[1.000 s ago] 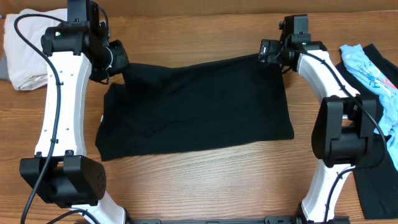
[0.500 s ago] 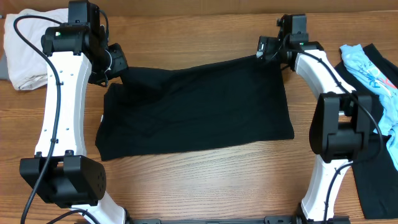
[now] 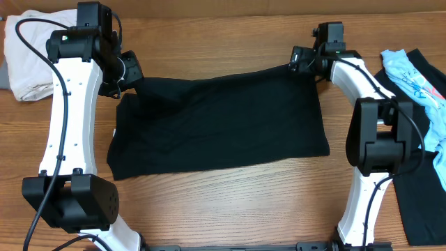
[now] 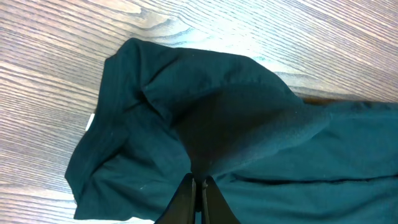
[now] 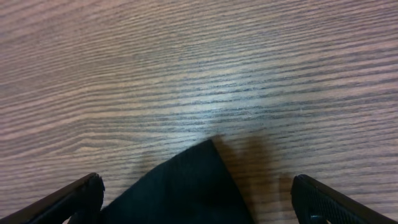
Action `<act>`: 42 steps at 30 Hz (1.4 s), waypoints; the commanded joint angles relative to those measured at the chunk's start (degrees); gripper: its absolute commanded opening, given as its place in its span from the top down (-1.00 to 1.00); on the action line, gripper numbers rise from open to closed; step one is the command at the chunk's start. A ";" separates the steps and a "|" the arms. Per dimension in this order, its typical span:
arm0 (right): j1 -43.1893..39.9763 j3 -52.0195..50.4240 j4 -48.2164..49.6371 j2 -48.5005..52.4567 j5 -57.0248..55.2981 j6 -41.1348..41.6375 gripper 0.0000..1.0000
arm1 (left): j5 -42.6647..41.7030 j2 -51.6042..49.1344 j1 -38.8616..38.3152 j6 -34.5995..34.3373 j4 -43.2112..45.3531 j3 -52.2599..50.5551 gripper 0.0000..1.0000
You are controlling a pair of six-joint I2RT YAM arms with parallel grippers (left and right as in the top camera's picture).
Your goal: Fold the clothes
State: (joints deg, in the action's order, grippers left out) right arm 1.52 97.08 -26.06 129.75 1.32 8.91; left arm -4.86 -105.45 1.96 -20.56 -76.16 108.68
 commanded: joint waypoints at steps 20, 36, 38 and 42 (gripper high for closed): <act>-0.11 1.25 1.57 2.10 4.76 4.68 -0.31 | 1.01 0.46 0.35 3.04 -0.31 -0.33 0.92; -0.31 1.25 2.03 2.10 4.37 4.68 0.78 | 1.01 0.46 1.03 3.02 -0.28 -0.33 0.92; -0.31 1.25 2.01 2.10 3.58 4.68 0.92 | 1.01 0.46 1.03 3.04 -0.28 -0.33 0.92; -0.33 1.25 2.03 2.10 3.21 4.63 0.43 | 1.01 0.46 1.03 3.02 -0.28 -0.33 0.92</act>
State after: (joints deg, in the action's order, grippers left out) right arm 1.48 97.21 -24.49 131.11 5.30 13.50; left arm -4.47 -105.45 2.39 -18.87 -76.36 108.68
